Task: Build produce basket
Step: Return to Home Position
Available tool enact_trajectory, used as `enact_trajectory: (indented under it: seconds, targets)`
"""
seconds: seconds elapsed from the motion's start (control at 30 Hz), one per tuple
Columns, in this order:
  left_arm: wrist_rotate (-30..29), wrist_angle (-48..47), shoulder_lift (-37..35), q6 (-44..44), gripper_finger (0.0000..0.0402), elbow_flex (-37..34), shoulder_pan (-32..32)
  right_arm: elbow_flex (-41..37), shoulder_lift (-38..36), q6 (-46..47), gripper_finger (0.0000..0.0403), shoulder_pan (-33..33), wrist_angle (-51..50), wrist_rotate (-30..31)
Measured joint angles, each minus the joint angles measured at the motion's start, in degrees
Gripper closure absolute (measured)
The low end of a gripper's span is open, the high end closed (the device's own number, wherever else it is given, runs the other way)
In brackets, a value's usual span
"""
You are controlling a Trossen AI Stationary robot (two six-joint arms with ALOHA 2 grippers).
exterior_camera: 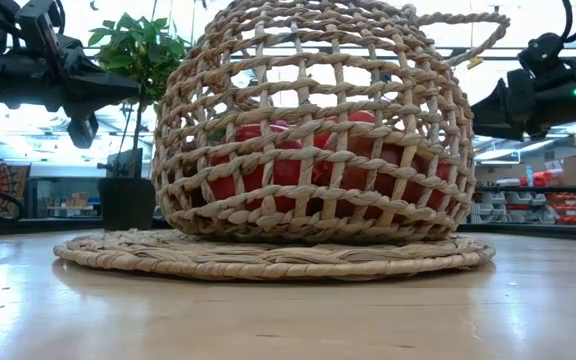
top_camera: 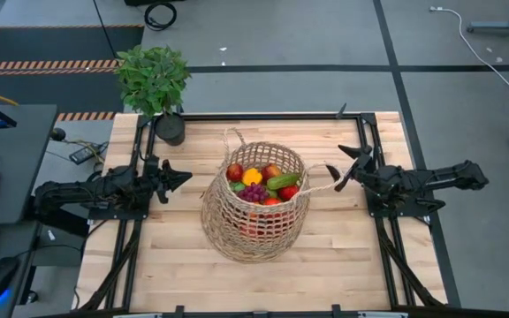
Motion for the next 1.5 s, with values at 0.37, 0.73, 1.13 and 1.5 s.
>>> enact_trajectory:
  seconds: [0.37,0.73,1.13,1.5]
  targets:
    - [0.0,0.1,0.0,0.0,0.0381,0.0,0.0,0.0,0.3,0.0,0.0007,0.3,0.5,0.0]
    - [0.0,0.1,0.0,0.0,0.0373,0.0,0.0,0.0,0.3,0.0,0.0007,0.3,0.4,0.0]
    - [0.0,0.2,0.0,0.0,0.0383,0.0,0.0,0.0,0.3,0.0,0.0007,0.3,0.4,0.0]
    - [0.0,0.2,0.0,0.0,0.0374,0.0,0.0,0.0,0.3,0.0,0.0007,0.3,0.4,0.0]
